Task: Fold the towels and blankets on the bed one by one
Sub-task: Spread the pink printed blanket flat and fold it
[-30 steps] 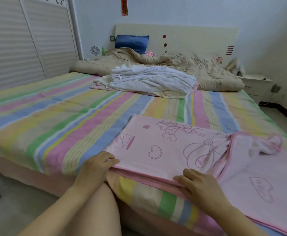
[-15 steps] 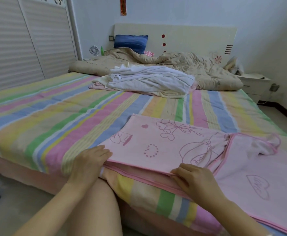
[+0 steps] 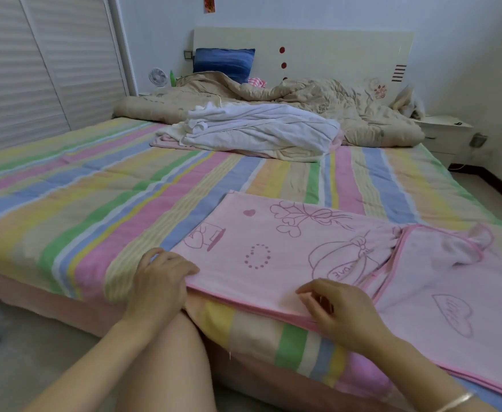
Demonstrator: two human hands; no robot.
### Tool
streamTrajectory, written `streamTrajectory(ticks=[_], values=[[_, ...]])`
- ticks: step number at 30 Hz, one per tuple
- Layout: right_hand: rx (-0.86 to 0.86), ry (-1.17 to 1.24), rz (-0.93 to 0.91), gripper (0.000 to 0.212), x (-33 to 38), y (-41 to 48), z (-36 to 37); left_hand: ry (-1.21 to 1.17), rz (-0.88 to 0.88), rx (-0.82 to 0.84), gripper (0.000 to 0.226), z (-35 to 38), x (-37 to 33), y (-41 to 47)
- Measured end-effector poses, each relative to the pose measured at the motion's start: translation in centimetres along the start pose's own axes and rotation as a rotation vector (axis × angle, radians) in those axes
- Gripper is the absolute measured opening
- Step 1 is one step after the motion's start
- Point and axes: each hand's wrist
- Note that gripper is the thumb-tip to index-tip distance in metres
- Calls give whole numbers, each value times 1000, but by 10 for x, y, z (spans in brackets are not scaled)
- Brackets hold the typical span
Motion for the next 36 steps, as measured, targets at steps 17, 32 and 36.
streamTrajectory(ticks=[17, 32, 36], values=[[-137, 8, 790, 26, -212, -15, -94, -1052, -586, 748, 19, 184, -292, 186], [-402, 1384, 1317, 54, -244, -90, -141, -679, 143, 440, 59, 164, -433, 158], [-250, 1575, 1342, 81, -254, -136, -161, -765, 462, 840, 89, 150, -462, 106]])
Point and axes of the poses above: each hand's wrist, its own y-axis towards the middle knuckle, its own z-axis out of the palm, x = y × z, and after that the axes turned 5 degrees about -y, right-handed
